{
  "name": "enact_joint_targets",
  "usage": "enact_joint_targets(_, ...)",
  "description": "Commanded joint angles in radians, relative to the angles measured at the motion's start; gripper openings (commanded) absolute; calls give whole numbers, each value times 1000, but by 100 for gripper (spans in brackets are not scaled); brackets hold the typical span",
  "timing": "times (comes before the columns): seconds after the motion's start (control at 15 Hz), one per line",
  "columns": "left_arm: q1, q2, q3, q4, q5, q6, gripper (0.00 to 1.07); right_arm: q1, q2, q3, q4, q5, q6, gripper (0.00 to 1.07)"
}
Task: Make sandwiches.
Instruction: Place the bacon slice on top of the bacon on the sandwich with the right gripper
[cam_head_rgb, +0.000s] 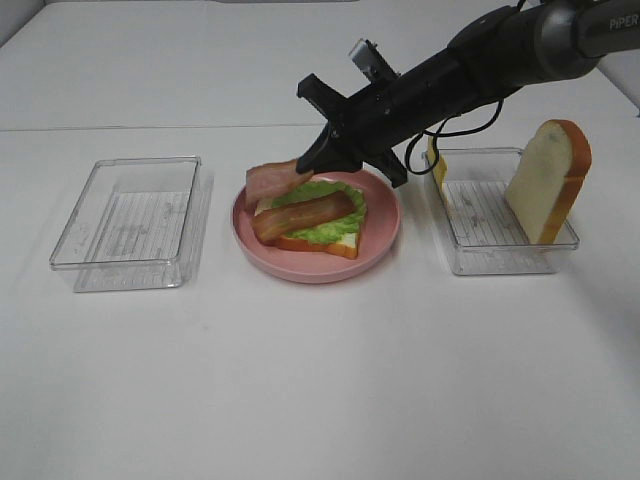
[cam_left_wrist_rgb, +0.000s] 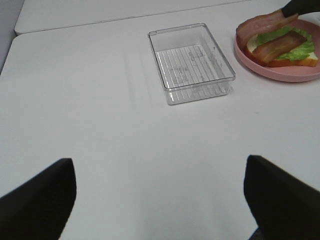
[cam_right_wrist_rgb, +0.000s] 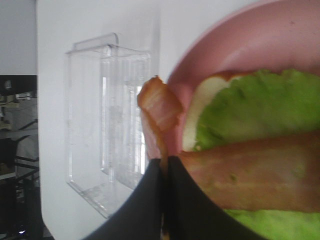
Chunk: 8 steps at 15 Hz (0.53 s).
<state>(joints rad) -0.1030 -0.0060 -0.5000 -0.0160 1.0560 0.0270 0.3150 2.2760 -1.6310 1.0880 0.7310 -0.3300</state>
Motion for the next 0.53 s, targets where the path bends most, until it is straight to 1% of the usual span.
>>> enact_joint_targets(0.07,1,-20,2,-3,-11,1,86,-1,-15,-6,-161,-17,142,0)
enact_joint_targets(0.13,1,-20,2,-3,-11,1,86,-1,-25,-6,-223,-28,193,0)
enact_joint_targets(0.2,1,-20,2,-3,-11,1,86,-1,-46,-6,-326,-43,248,3)
enact_joint_targets(0.27,1,-20,2,-3,-11,1,86,-1,-55,-6,-359,-44,267,6)
enact_joint_targets(0.4,1,-20,2,-3,-11,1,86,-1,-59,-6,-385,-42,274,25)
enact_joint_targets(0.53,1,-20,2,-3,-11,1,86,-1,-60,-6,-399,-25,281,48)
